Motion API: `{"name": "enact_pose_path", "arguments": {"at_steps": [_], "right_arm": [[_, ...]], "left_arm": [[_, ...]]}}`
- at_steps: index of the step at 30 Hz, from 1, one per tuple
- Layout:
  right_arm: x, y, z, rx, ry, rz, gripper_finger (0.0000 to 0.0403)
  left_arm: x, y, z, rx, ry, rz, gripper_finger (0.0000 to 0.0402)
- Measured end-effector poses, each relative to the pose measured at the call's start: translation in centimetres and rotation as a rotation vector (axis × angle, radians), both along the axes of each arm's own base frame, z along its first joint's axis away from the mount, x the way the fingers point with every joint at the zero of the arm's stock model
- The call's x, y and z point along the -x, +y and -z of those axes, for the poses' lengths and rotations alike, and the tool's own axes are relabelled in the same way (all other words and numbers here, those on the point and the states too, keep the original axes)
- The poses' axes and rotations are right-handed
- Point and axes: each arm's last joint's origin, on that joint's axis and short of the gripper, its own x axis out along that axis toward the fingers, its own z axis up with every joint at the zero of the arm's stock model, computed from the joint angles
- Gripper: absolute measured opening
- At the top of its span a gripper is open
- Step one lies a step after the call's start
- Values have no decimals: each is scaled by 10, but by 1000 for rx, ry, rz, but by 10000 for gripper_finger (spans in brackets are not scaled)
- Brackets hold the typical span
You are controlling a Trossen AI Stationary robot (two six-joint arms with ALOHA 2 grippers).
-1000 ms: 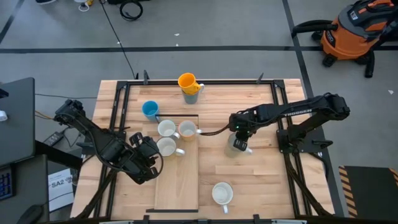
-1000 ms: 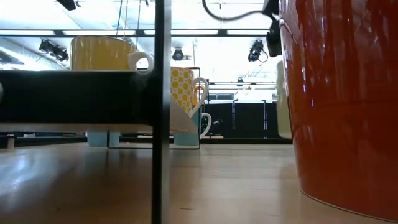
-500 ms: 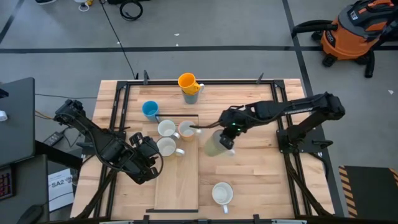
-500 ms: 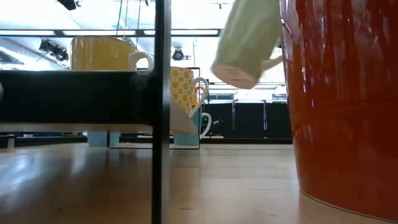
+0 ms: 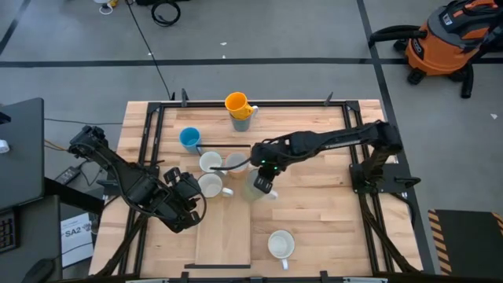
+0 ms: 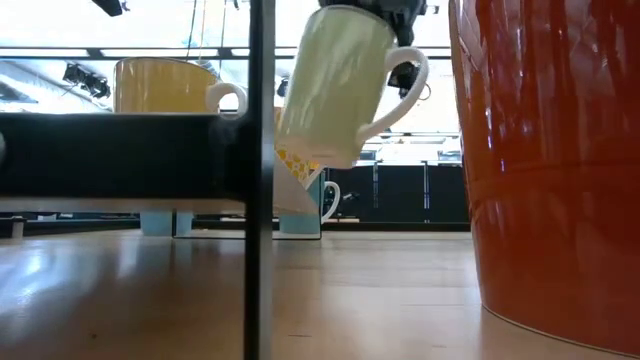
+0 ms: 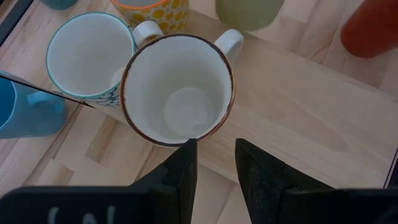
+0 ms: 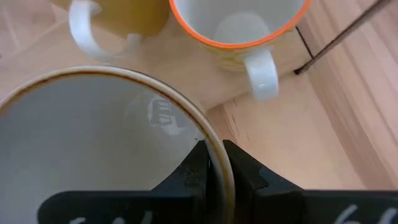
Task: Place coffee mugs
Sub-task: Put the light green mug on the shelf
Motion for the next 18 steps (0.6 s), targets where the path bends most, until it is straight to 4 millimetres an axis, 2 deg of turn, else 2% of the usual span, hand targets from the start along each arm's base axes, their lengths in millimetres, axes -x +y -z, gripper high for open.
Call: {"name": "enact_pose_path", "arguments": {"at_steps": [9,18], "right_arm": [[-19,0,19,17,38,-27,38],[-24,-8,18,31,4,-3,38]], "left_arm": [[0,0,0,0,0,0,117],[0,0,0,0,0,0,117]]}}
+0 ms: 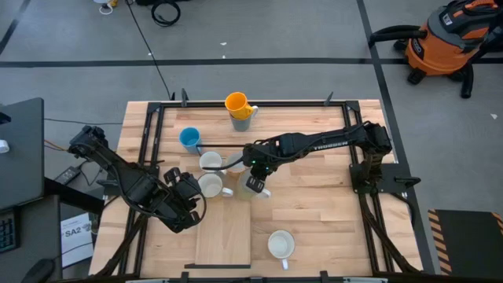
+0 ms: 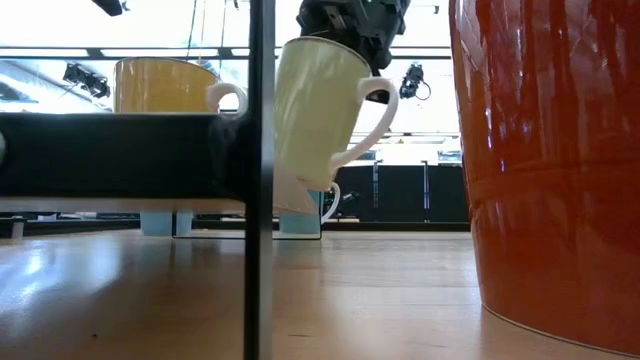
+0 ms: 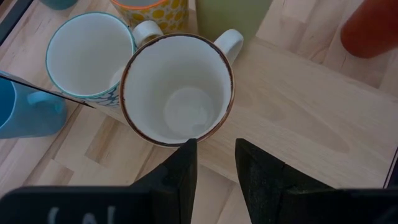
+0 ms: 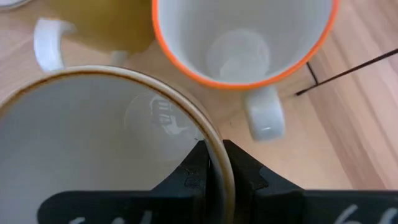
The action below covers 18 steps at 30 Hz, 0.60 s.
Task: Place coffee mugs
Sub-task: Put the light green mug on the shelf
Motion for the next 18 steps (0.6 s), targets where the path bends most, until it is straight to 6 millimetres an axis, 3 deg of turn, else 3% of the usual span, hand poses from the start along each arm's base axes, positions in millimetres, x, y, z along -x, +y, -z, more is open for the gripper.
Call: {"name": "enact_pose_path", "arguments": {"at_steps": [18], "right_arm": [[-13,1,9,45,-52,-43,39]], "left_arm": [[-1,-1,0,6,-8,0,117]]}}
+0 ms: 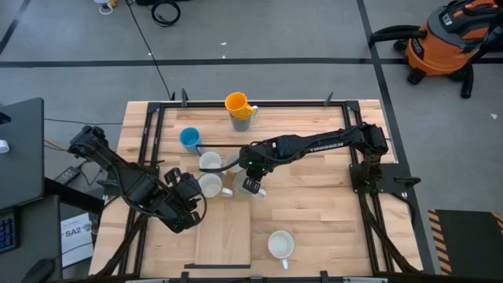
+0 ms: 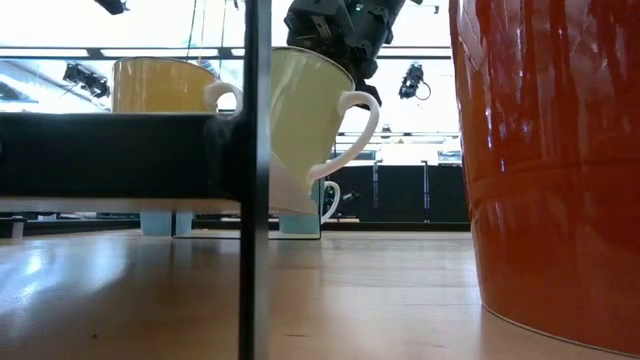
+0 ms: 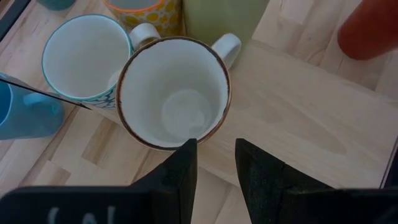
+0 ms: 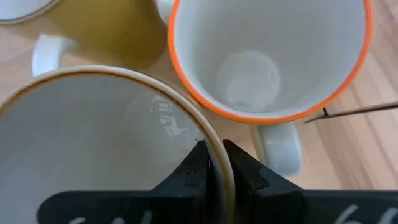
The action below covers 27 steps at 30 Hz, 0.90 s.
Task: Place coffee mugs
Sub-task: Put the light green mug on the shelf
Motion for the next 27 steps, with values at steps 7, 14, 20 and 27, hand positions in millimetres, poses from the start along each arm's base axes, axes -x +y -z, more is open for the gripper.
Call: {"name": "enact_pose_path", "arguments": {"at_steps": [7,14,20,27], "right_arm": [[-1,0,-1,3,-18,-5,41],[-2,0,-2,2,-30,-5,64],[-2,0,-2,2,-34,-4,67],[-4,0,-3,1,-52,-4,71]], "left_arm": [[0,0,0,1,-1,0,117],[0,0,0,1,-1,0,117],[0,0,0,1,-1,0,117],[0,0,0,1,-1,0,117]]}}
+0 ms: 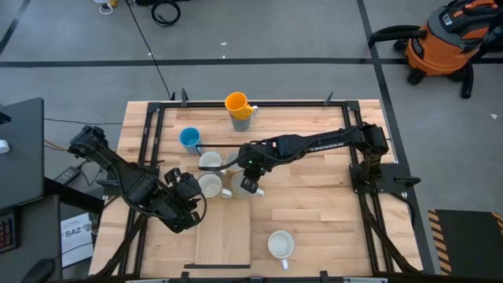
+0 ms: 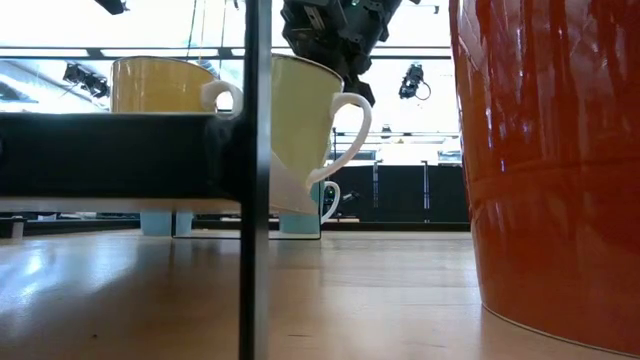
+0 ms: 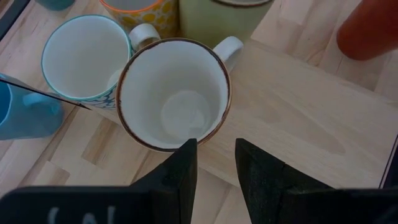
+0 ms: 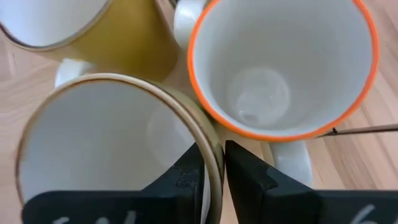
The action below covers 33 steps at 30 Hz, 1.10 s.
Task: Place coffee mugs
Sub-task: Put the light green mug on the shelf, then put the yellow mug on the shelf
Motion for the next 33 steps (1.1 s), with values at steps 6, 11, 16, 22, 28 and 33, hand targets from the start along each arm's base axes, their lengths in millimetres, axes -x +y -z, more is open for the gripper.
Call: {"name": "enact_pose_path", "arguments": {"at_steps": [6,11,16,22,28,33], "right_arm": [[-3,0,-2,-2,-37,-1,87],[-3,0,-2,-3,-37,-1,107],[-3,-1,-2,-6,-41,5,118],[-3,-4,-2,-11,-40,17,117],[-3,-8,-3,-13,-38,25,117],[-6,-10,-15,-42,-72,8,117]], "left_arm": [[0,0,0,0,0,0,117],[0,0,0,0,0,0,117],[0,0,0,0,0,0,117],[0,0,0,1,-1,0,117],[0,0,0,1,-1,0,117],[0,0,0,1,-1,1,117]]}}
